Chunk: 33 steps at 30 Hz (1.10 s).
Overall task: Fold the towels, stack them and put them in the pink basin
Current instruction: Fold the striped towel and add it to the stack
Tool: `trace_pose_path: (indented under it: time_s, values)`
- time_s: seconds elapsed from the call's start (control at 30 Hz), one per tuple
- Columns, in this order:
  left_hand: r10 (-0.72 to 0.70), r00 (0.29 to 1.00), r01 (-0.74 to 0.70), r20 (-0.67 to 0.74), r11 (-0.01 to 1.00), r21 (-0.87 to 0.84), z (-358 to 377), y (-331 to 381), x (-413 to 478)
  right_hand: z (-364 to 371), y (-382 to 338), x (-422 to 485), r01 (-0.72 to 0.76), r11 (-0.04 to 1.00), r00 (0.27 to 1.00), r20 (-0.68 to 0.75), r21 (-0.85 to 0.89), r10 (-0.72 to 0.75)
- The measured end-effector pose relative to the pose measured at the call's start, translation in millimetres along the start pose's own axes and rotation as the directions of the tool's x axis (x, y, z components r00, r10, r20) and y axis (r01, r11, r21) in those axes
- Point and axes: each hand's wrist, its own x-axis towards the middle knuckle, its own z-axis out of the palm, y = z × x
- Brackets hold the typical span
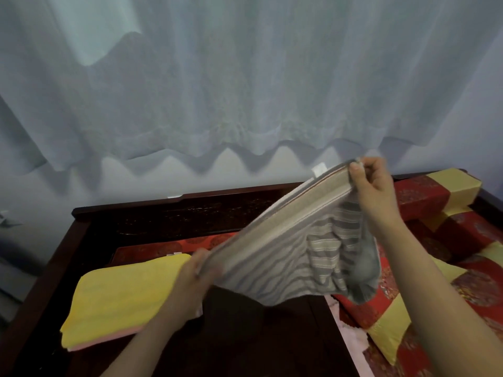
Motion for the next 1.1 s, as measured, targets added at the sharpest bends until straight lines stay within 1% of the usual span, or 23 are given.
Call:
trace_pose_path:
  time_s: [0.03, 0.07, 0.1, 0.13, 0.23, 0.27, 0.37, 0.4, 0.43, 0.47, 0.5, 0.53, 0.6, 0.63, 0.7, 0.77, 0.83, 0.93, 0.97, 1.03, 1.07, 1.1]
  values:
    - [-0.012, 0.995, 0.002, -0.094, 0.994, -0.105, -11.2, 10.5, 2.4, -3.4, 7.5, -0.3, -0.031, 0.999, 1.000, -0.007, -0.010, 0.031]
    - [-0.015, 0.990, -0.012, -0.139, 0.981, -0.191, -21.5, 20.7, 5.2, -4.8, 15.2, -2.3, -0.067, 0.998, 0.998, 0.012, 0.003, 0.067]
    - [-0.020, 0.987, -0.019, -0.159, 0.970, -0.243, -30.6, 28.0, 9.0, -4.5, 21.6, -4.9, -0.102, 0.994, 0.994, 0.038, 0.026, 0.101]
    - [-0.013, 0.986, -0.027, -0.164, 0.970, -0.240, -40.2, 34.8, 13.2, -2.3, 24.0, -8.4, -0.132, 0.989, 0.989, 0.068, 0.060, 0.128]
    - [0.029, 0.982, -0.036, -0.185, 0.999, -0.034, -62.4, 43.7, 24.0, 5.8, 21.6, -12.8, -0.198, 0.970, 0.973, 0.150, 0.145, 0.176]
    - [0.038, 0.977, -0.040, -0.209, 0.999, -0.004, -68.7, 45.6, 26.2, 8.0, 19.1, -12.5, -0.202, 0.969, 0.970, 0.166, 0.145, 0.177]
    - [0.041, 0.941, -0.062, -0.335, 0.997, -0.053, -75.3, 55.8, 30.7, 16.2, 5.3, -13.2, -0.175, 0.974, 0.963, 0.231, 0.147, 0.138]
    - [0.043, 0.936, -0.073, -0.351, 0.995, -0.072, -72.2, 61.5, 30.7, 21.0, 0.0, -14.4, -0.151, 0.979, 0.960, 0.257, 0.137, 0.112]
    - [0.055, 0.939, -0.083, -0.341, 0.994, -0.069, -67.1, 66.6, 31.0, 27.2, -5.7, -16.1, -0.122, 0.986, 0.955, 0.284, 0.116, 0.084]
    - [0.078, 0.952, -0.094, -0.296, 0.995, -0.039, -59.2, 72.7, 30.4, 35.3, -12.1, -18.8, -0.084, 0.993, 0.946, 0.321, 0.086, 0.052]
    - [0.103, 0.970, -0.104, -0.221, 0.995, 0.006, -47.4, 78.7, 29.4, 44.2, -19.0, -22.6, -0.040, 0.998, 0.929, 0.369, 0.055, 0.017]
    - [0.120, 0.984, -0.111, -0.132, 0.991, 0.074, -34.5, 83.3, 28.7, 53.8, -26.9, -27.3, 0.005, 0.999, 0.905, 0.424, 0.035, -0.020]
    - [0.140, 0.990, -0.139, 0.017, 0.948, 0.286, -7.5, 88.8, 30.9, 70.5, -41.3, -36.6, 0.065, 0.998, 0.848, 0.525, 0.028, -0.070]
    - [0.154, 0.986, -0.167, 0.064, 0.913, 0.372, 4.5, 91.5, 33.9, 76.6, -47.2, -40.2, 0.084, 0.996, 0.824, 0.560, 0.031, -0.087]
    - [0.201, 0.974, -0.226, 0.104, 0.874, 0.429, 18.6, 94.6, 40.8, 84.4, -53.1, -44.8, 0.120, 0.993, 0.796, 0.596, 0.019, -0.108]
    - [0.206, 0.974, -0.225, 0.092, 0.892, 0.392, 18.7, 94.3, 47.6, 84.8, -50.5, -46.0, 0.121, 0.993, 0.809, 0.580, 0.000, -0.098]
    - [0.167, 0.983, -0.180, 0.071, 0.935, 0.304, 14.3, 94.0, 48.8, 75.8, -39.3, -45.5, 0.062, 0.998, 0.857, 0.513, -0.002, -0.052]
    - [0.124, 0.992, -0.121, -0.015, 0.983, 0.136, 6.5, 98.4, 44.2, 47.5, -5.0, -56.6, -0.045, 0.998, 0.955, 0.291, -0.039, 0.055]
    - [0.120, 0.992, -0.117, -0.033, 0.990, 0.081, 3.8, 99.6, 43.6, 37.1, 9.6, -67.0, -0.075, 0.995, 0.970, 0.226, -0.063, 0.088]
    - [0.112, 0.992, -0.112, -0.062, 0.994, 0.008, -2.4, 104.7, 39.4, 25.3, 34.7, -95.6, -0.131, 0.988, 0.971, 0.188, -0.081, 0.144]
    - [0.111, 0.991, -0.112, -0.072, 0.994, -0.013, -4.8, 107.0, 37.5, 23.7, 41.6, -111.0, -0.124, 0.988, 0.972, 0.188, -0.095, 0.140]
    - [0.117, 0.990, -0.119, -0.079, 0.993, -0.020, -7.1, 108.5, 36.5, 24.0, 44.7, -124.8, -0.081, 0.991, 0.979, 0.181, -0.107, 0.099]
